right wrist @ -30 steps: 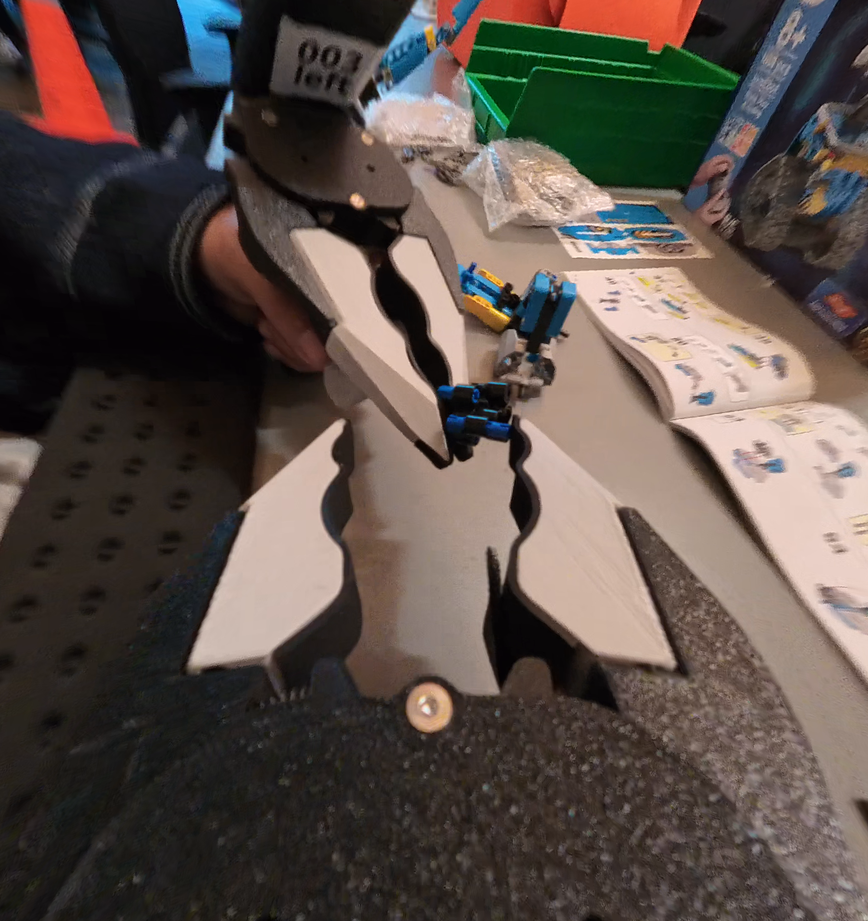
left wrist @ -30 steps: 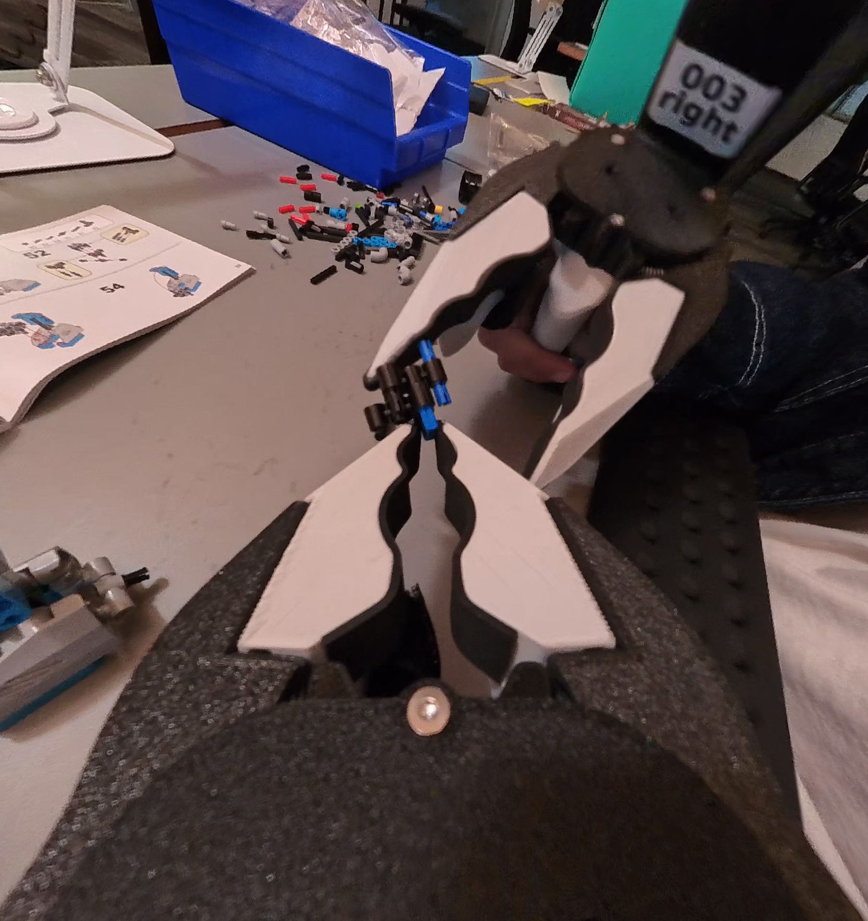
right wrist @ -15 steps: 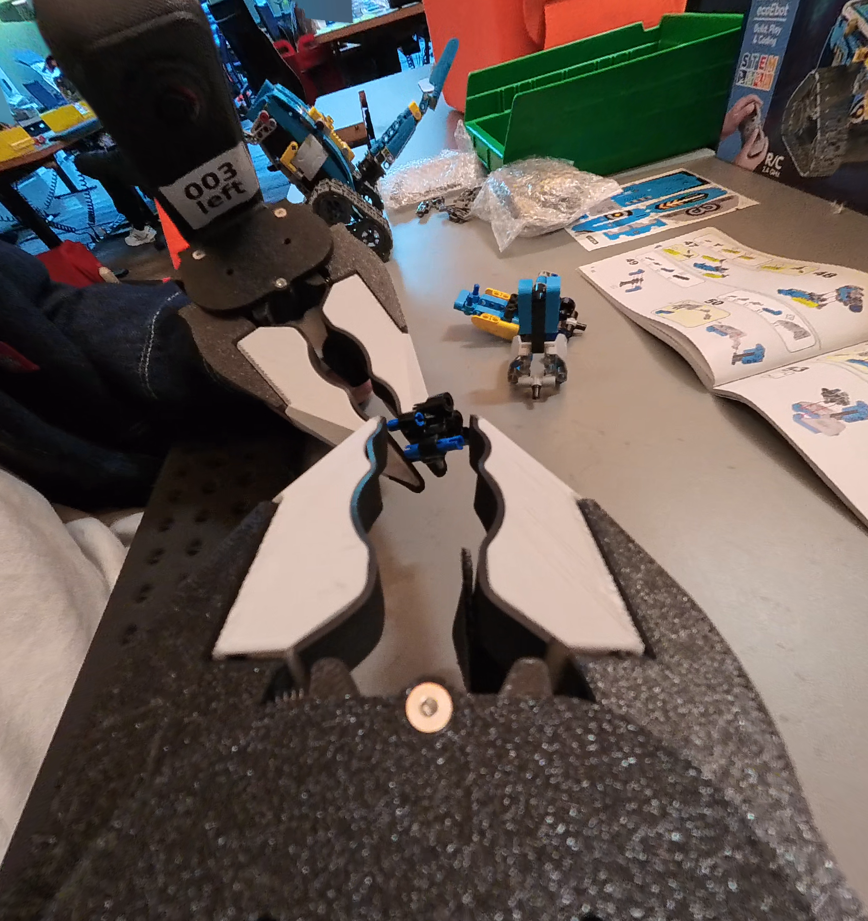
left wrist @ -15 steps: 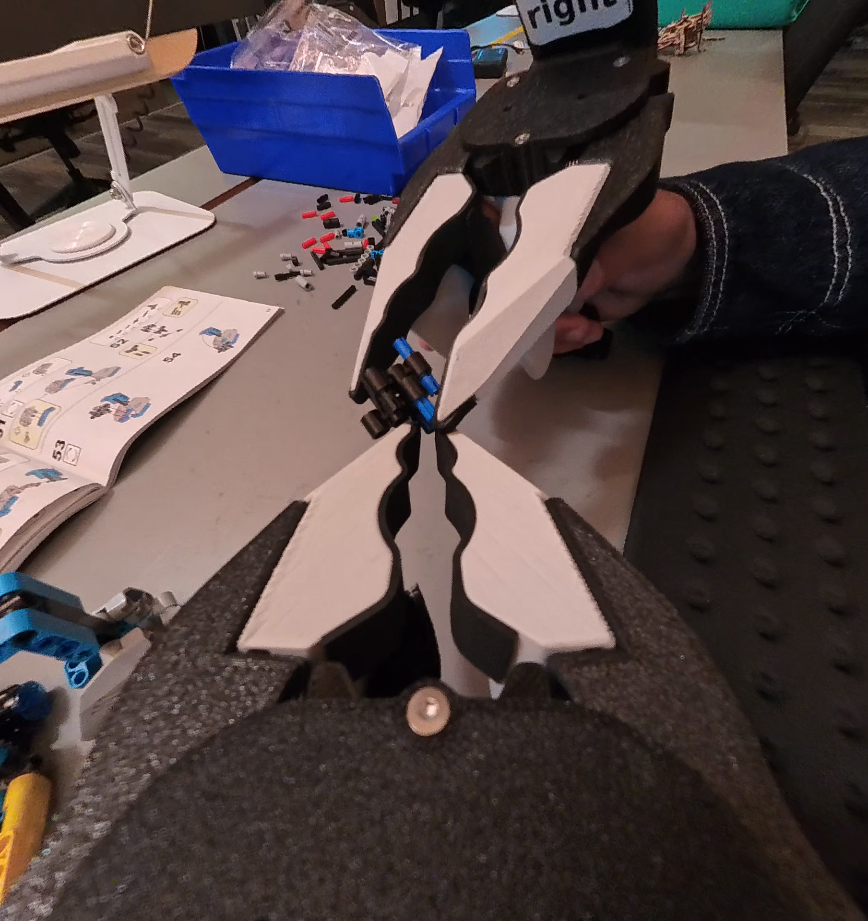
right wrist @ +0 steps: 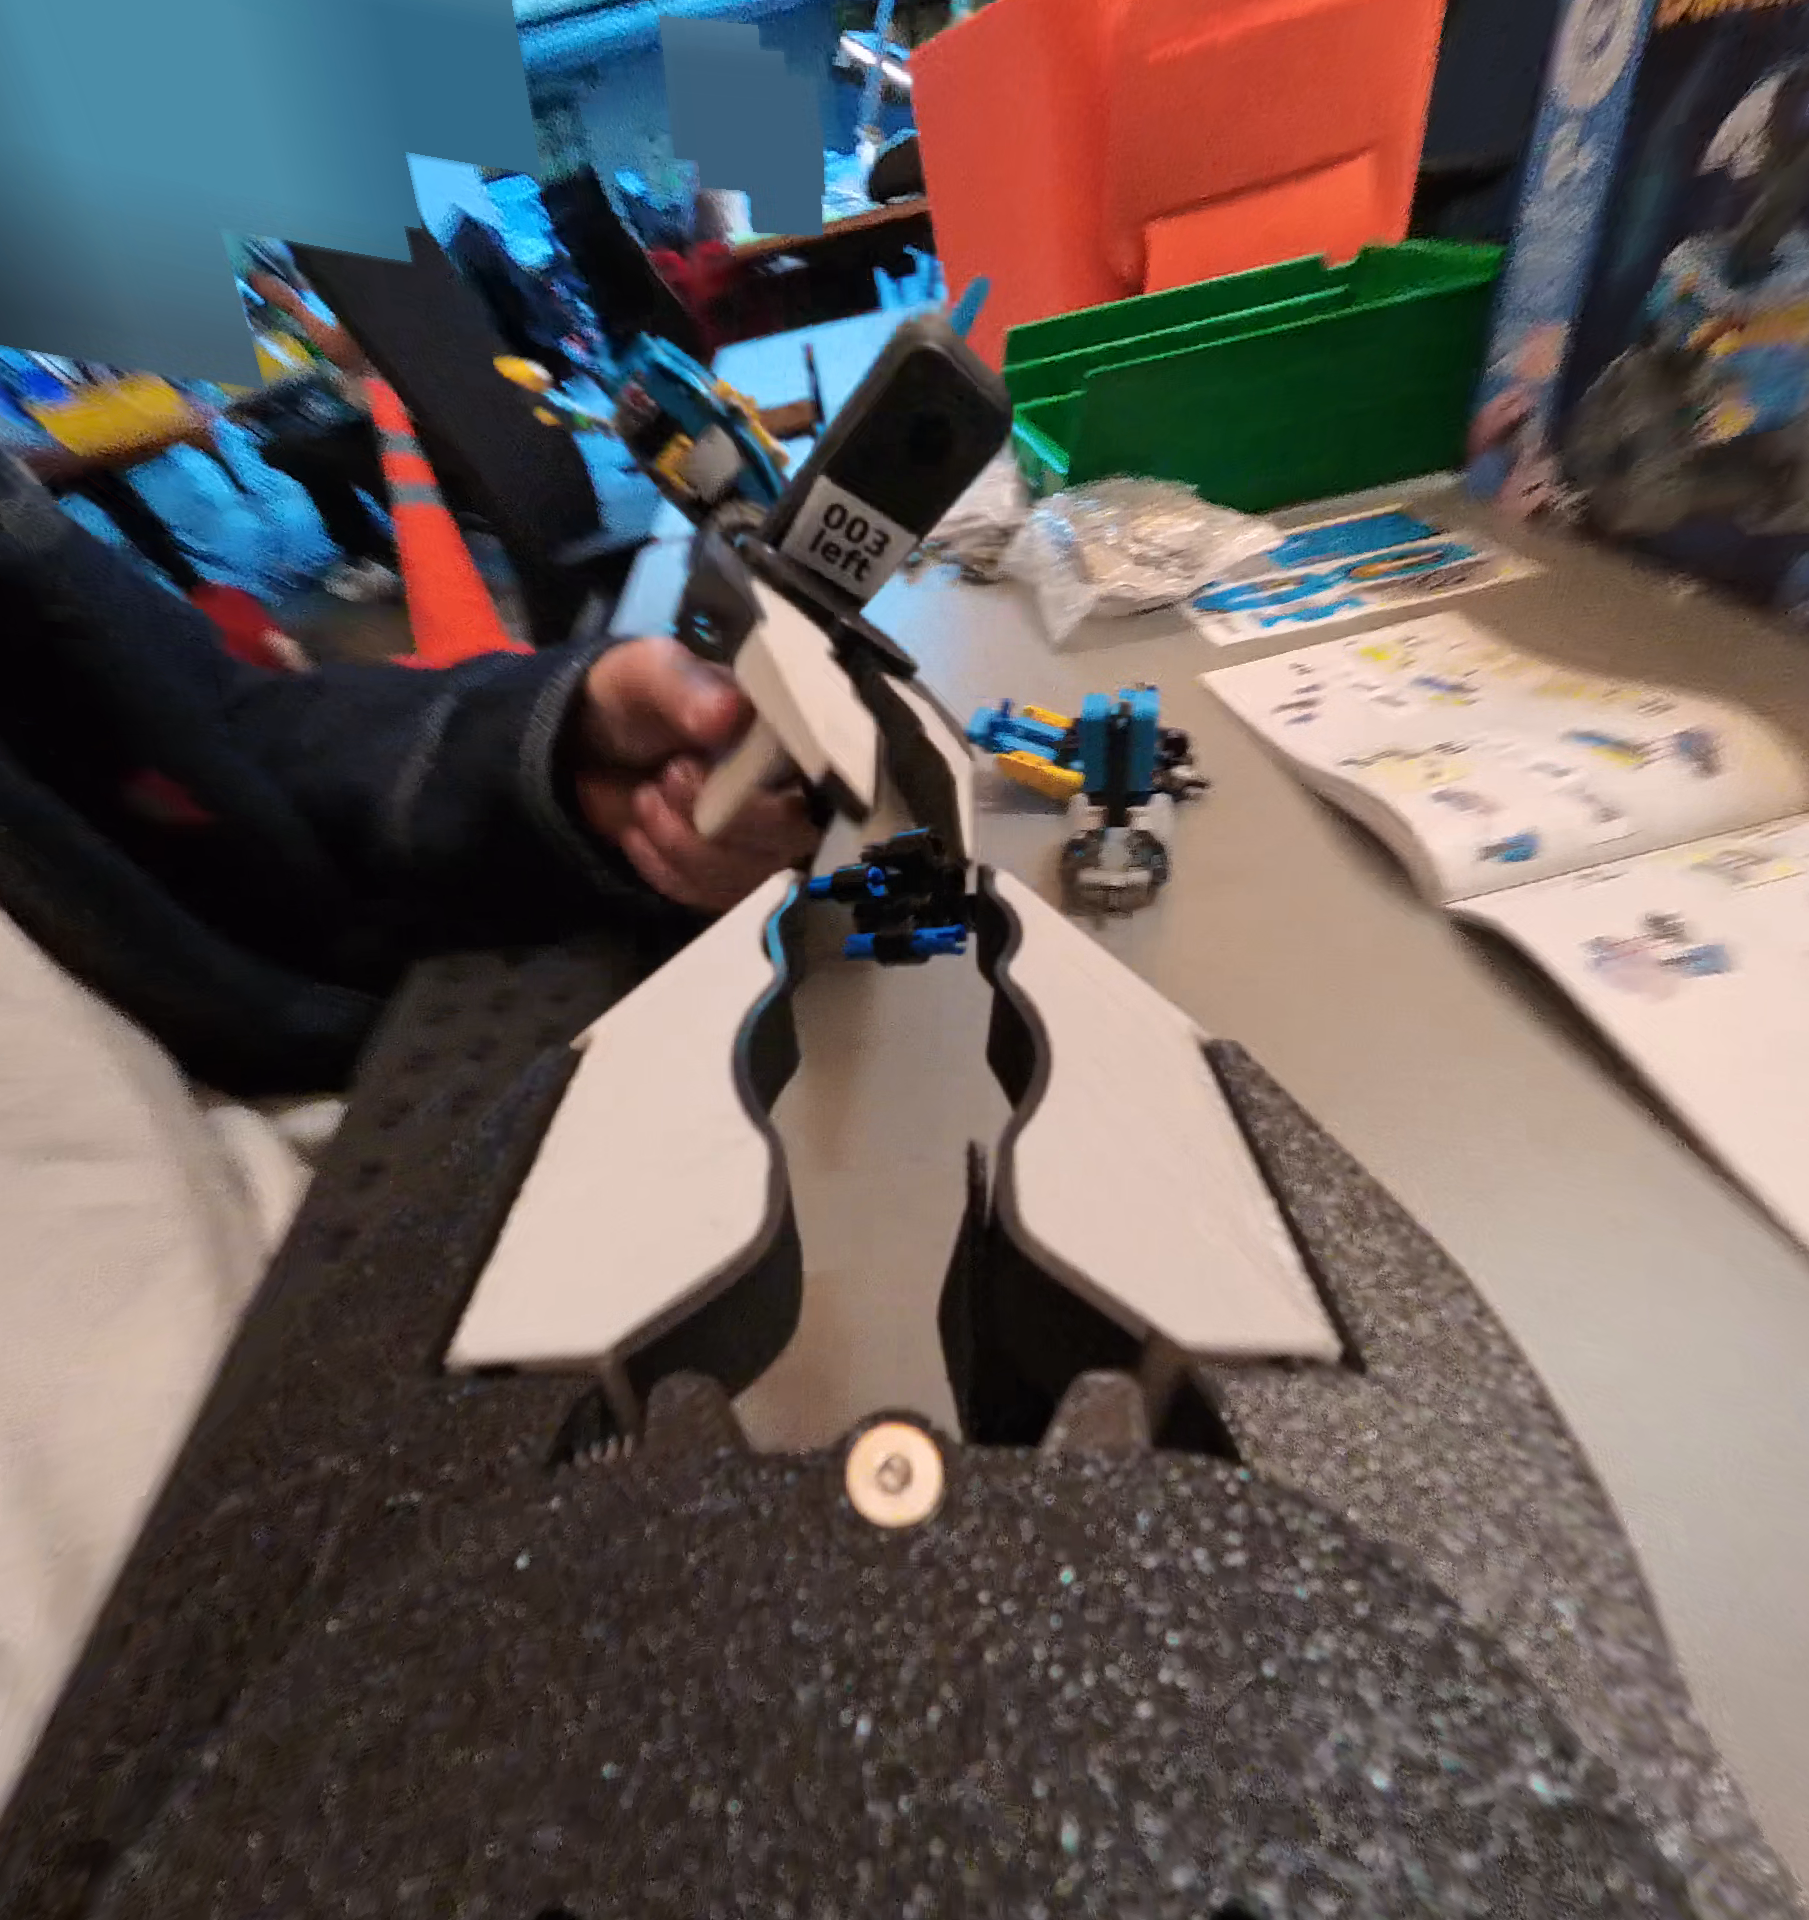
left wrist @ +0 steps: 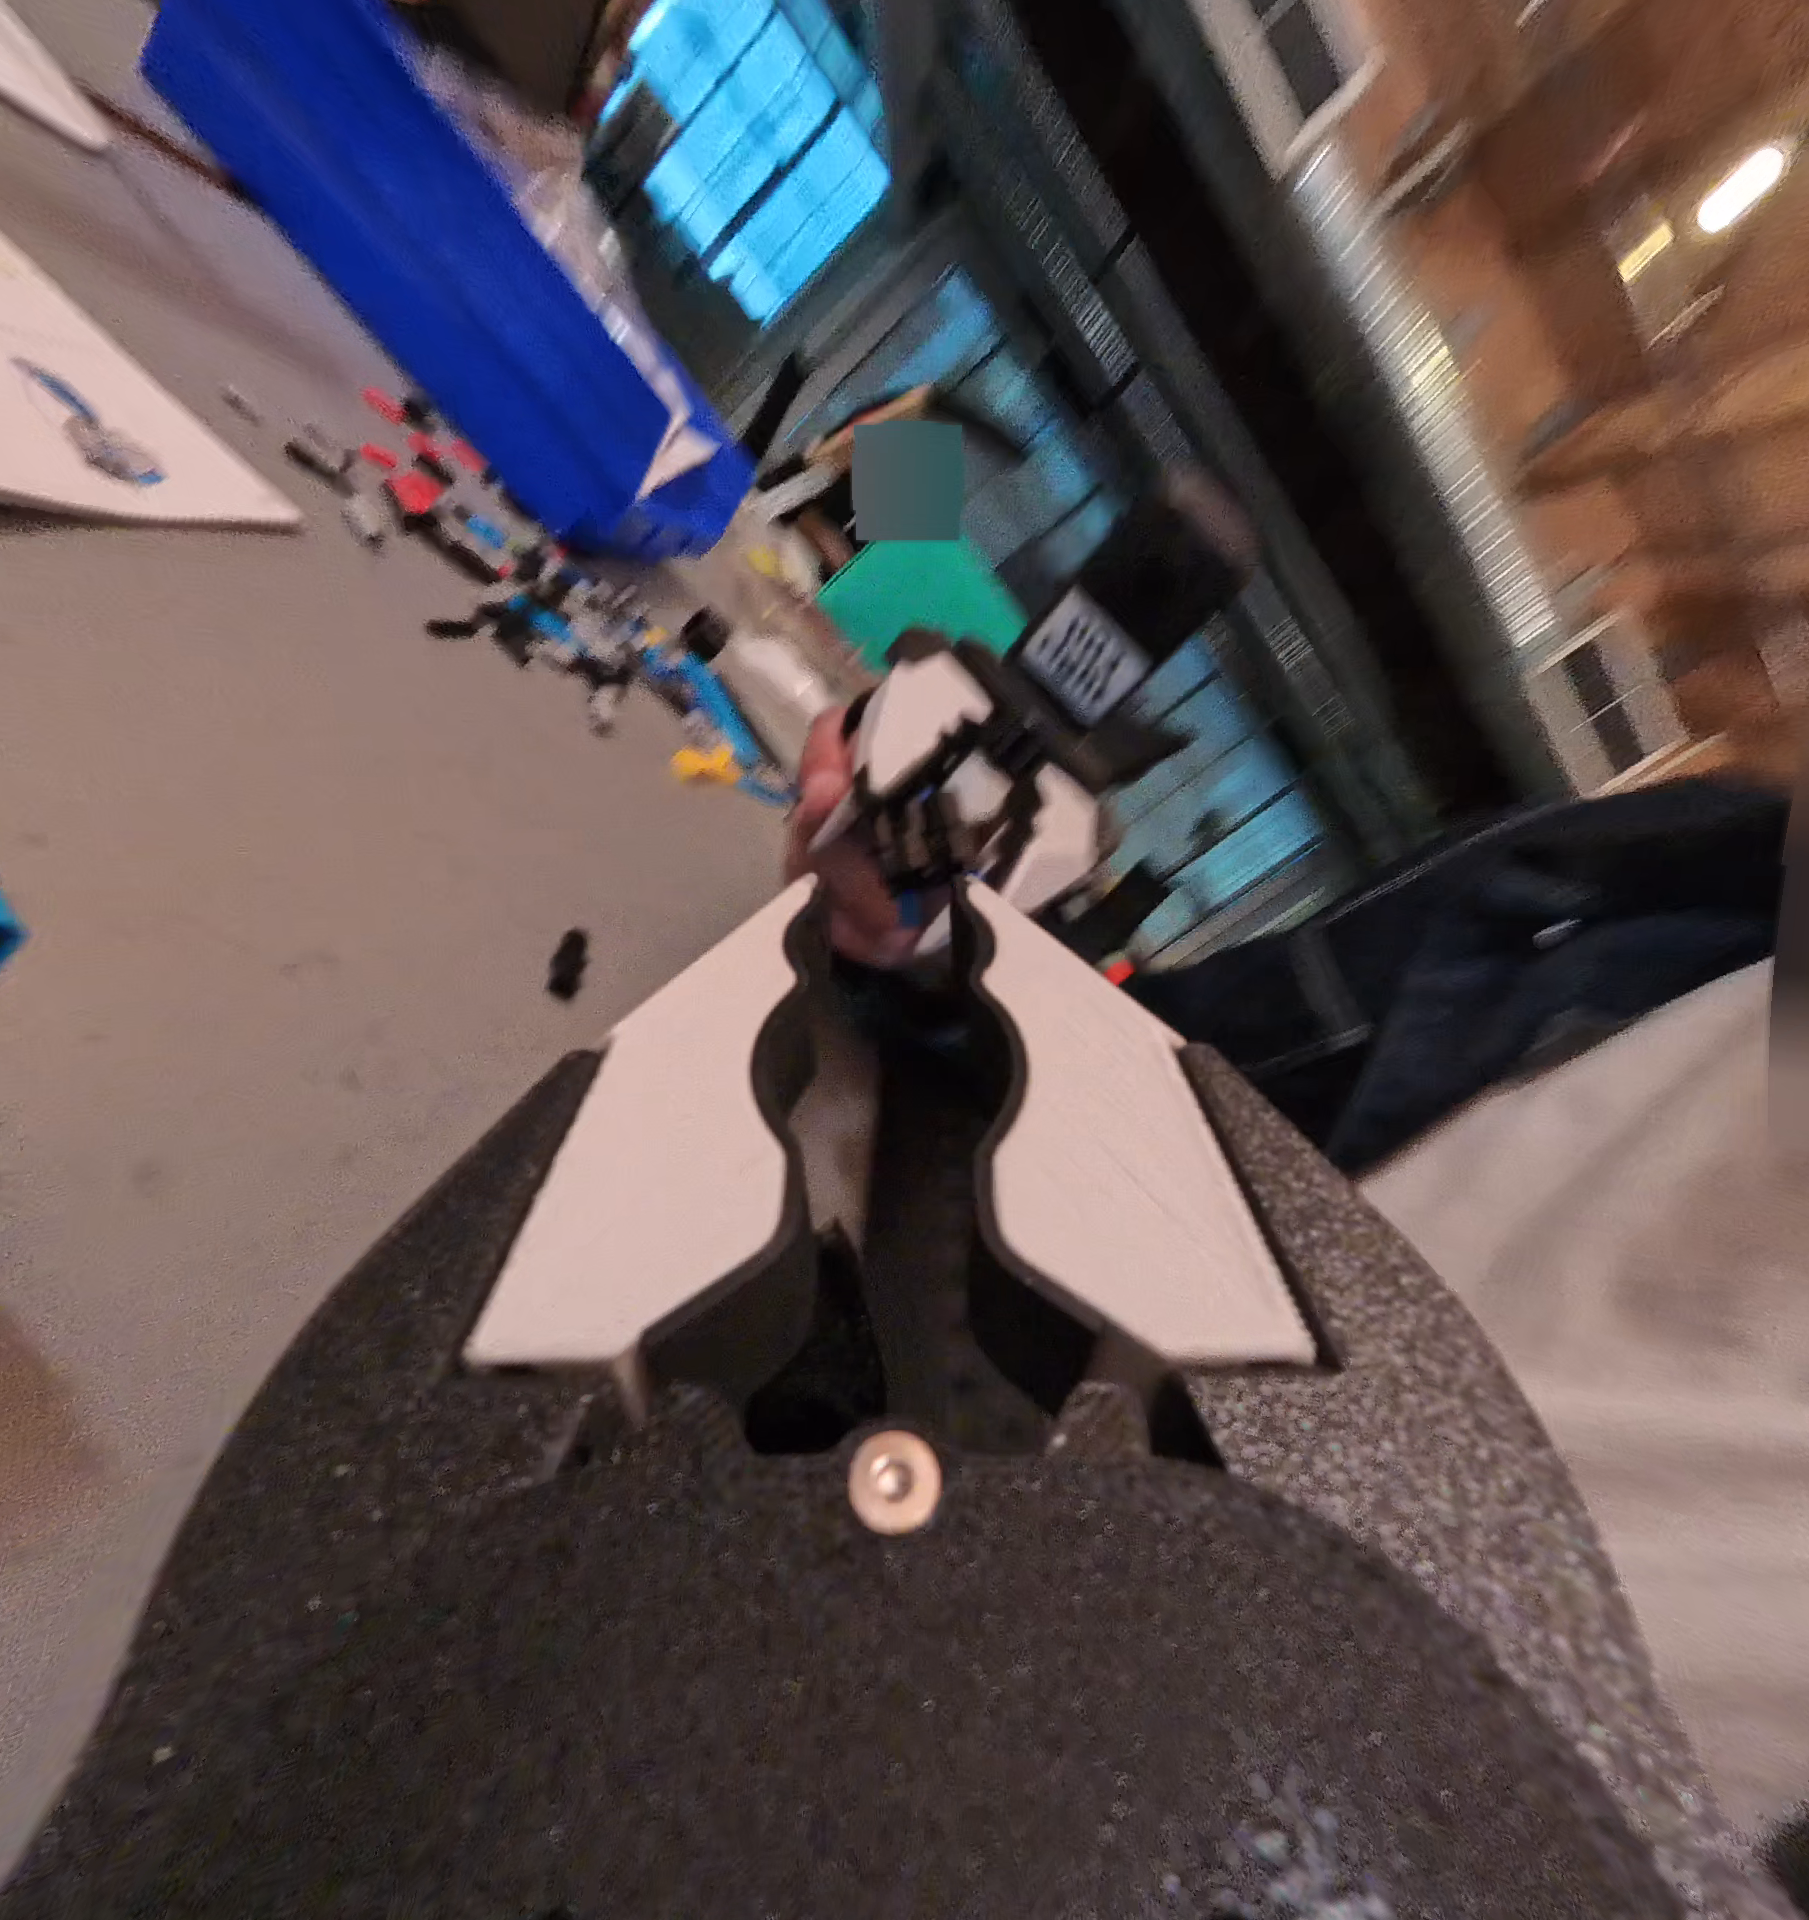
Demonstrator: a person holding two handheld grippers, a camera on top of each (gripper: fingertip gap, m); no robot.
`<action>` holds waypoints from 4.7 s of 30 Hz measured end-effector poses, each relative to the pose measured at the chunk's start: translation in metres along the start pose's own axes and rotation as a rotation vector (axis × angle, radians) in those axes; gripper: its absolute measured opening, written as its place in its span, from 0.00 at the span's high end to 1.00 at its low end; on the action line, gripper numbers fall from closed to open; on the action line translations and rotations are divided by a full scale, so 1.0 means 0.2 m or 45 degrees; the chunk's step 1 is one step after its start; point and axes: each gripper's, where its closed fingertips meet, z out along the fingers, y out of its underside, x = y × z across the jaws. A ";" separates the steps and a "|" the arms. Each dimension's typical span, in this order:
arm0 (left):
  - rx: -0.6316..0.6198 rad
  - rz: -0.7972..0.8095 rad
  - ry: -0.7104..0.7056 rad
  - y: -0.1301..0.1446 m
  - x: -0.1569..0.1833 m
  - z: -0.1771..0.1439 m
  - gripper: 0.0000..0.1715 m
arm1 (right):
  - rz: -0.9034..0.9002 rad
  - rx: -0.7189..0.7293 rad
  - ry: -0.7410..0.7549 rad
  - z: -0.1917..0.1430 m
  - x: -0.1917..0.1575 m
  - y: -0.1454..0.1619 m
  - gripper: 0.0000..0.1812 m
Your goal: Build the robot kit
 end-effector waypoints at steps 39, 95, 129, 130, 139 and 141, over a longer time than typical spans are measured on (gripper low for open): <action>-0.032 -0.239 0.094 0.05 -0.03 0.02 0.97 | -0.734 -0.187 0.469 0.08 0.02 0.05 0.82; 0.259 0.182 -0.153 -0.14 -0.01 -0.08 0.97 | 0.153 -0.005 0.221 0.06 0.09 0.00 0.70; -0.250 1.100 -0.959 0.04 -0.24 0.03 0.80 | -0.352 -0.317 0.529 0.06 0.17 0.12 0.96; -0.247 1.124 -0.971 0.03 -0.24 0.02 0.81 | -0.356 -0.336 0.531 0.06 0.17 0.13 0.96; -0.239 1.146 -0.963 0.03 -0.23 0.02 0.83 | -0.334 -0.474 0.625 0.03 0.26 0.22 0.96; -0.213 1.116 -0.945 0.01 -0.22 0.02 0.84 | -0.396 -0.458 0.638 0.03 0.25 0.19 0.96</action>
